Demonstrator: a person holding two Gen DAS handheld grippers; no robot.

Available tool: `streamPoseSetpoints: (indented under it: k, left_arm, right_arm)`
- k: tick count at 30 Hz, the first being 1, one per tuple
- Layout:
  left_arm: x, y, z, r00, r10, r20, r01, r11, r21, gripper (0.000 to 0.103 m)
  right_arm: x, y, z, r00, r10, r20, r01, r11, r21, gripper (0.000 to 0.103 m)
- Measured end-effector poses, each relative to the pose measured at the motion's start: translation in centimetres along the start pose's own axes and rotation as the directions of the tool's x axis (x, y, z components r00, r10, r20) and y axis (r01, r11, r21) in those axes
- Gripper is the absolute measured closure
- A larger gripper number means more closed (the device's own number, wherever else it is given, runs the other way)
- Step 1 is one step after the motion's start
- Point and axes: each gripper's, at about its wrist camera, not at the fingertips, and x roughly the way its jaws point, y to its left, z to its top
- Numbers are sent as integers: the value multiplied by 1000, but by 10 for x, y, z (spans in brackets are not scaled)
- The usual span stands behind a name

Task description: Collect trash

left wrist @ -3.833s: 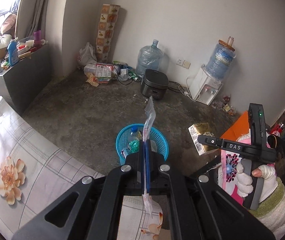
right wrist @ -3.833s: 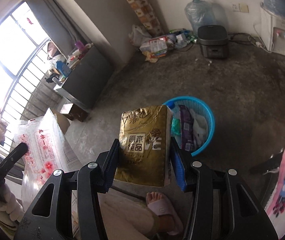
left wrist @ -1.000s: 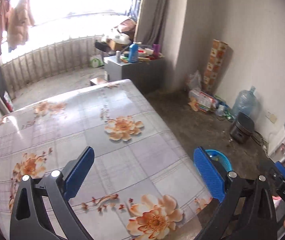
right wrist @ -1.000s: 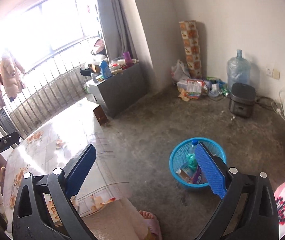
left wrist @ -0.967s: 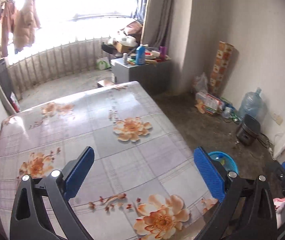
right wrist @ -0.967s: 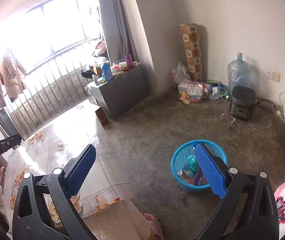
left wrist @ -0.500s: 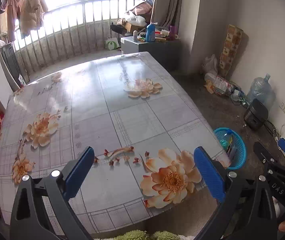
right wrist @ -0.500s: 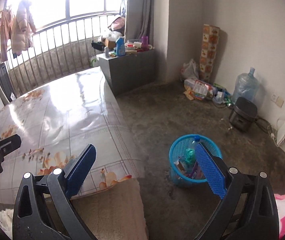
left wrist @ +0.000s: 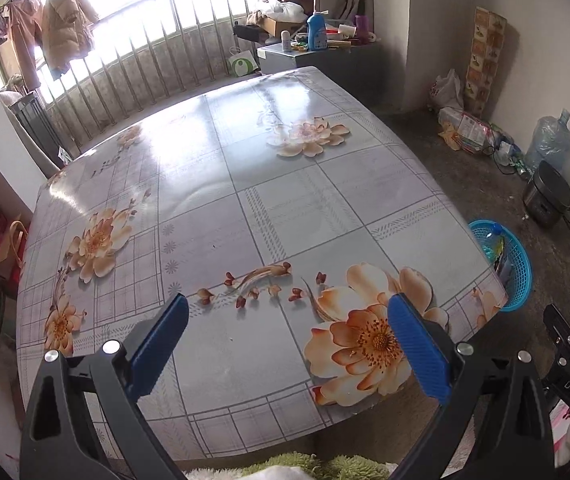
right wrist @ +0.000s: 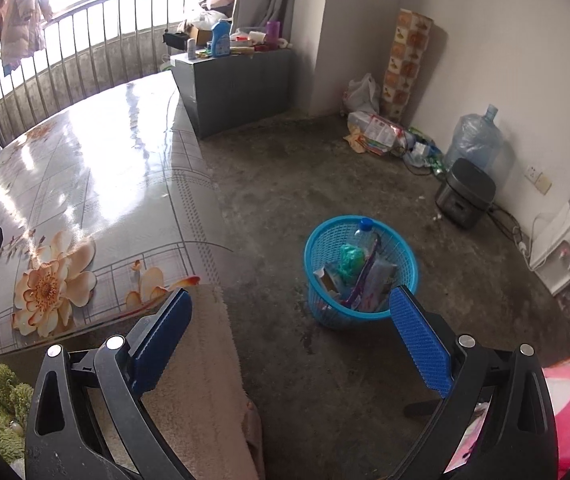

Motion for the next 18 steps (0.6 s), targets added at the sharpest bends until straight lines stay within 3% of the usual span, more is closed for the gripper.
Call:
streamPoseSetpoints:
  k: [18]
  left_arm:
    - [5,7,0,1000,-7,-19,7,1000,-17,6]
  right_arm:
    - [-2,8,-3,1000,-6,-25,5,1000,-15,8]
